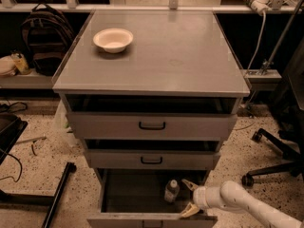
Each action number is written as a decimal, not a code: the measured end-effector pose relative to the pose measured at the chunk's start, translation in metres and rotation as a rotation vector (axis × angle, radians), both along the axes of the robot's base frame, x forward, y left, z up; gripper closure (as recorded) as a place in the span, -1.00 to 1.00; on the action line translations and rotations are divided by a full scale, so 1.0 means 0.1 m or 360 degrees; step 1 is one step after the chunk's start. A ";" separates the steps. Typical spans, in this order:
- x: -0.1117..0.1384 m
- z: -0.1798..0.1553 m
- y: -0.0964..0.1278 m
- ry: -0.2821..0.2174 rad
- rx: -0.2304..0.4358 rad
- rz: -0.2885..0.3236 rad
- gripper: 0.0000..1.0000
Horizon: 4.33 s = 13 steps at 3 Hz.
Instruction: Pick blue plastic bottle from bottom drawer and place on counter
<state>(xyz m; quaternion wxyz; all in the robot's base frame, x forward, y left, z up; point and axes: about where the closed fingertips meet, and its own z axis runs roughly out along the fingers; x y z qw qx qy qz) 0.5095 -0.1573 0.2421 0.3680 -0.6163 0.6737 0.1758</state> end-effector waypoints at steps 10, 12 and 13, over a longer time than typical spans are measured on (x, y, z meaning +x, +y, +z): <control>0.45 -0.41 0.41 0.0119 0.0186 -0.0121 1.00; 0.36 -0.13 0.40 0.0180 0.0158 -0.0185 1.00; 0.28 0.26 0.39 0.0189 0.0113 -0.0234 1.00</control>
Offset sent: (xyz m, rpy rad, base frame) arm 0.0522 0.0116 -0.0342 0.0390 0.0042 -0.0433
